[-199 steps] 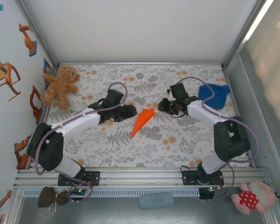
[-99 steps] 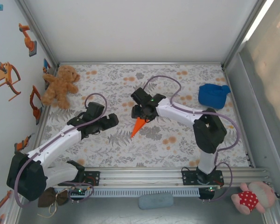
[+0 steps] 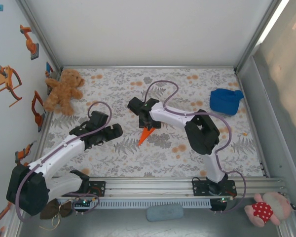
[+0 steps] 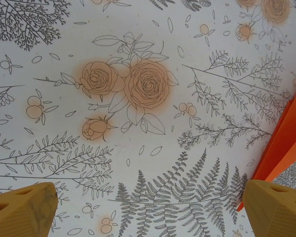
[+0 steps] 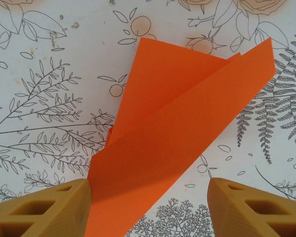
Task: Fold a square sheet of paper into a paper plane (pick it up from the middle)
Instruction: Move the paper plane to the top-center of the table.
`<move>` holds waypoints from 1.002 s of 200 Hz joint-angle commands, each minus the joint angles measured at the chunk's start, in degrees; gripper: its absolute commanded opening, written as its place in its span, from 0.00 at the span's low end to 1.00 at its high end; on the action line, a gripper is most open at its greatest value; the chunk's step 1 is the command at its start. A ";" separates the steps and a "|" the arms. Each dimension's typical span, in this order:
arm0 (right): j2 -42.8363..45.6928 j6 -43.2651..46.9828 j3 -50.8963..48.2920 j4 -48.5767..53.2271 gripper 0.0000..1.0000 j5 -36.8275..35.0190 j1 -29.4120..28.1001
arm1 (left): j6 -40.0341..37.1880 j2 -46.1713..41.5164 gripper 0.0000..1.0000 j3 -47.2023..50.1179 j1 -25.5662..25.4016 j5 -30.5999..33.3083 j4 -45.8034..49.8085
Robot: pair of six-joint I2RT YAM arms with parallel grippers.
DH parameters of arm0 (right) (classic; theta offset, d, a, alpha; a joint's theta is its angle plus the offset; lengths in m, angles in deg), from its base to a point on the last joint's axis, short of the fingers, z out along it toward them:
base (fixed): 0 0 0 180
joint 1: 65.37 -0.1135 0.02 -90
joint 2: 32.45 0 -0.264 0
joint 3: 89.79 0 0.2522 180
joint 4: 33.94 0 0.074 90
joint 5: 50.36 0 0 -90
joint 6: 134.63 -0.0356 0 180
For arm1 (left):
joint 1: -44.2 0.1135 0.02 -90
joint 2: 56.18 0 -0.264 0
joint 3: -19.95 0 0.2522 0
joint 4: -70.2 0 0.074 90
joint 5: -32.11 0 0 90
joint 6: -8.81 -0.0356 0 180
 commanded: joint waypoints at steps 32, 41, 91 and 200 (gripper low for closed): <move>-0.89 -2.80 1.85 5.41 0.61 -3.31 -0.12 | -2.18 2.13 0.96 -0.63 0.73 -1.47 0.62; -0.44 -3.01 1.60 5.42 0.61 -3.43 -0.09 | -2.27 2.38 0.96 -0.67 0.74 -1.55 0.57; 2.76 -0.81 0.75 -1.01 0.62 2.77 -0.08 | -2.36 3.10 0.96 -1.18 0.93 -1.84 0.89; -1.44 -2.73 2.40 4.12 0.56 -1.68 -0.06 | -2.27 2.71 0.96 -0.76 1.41 -1.55 1.69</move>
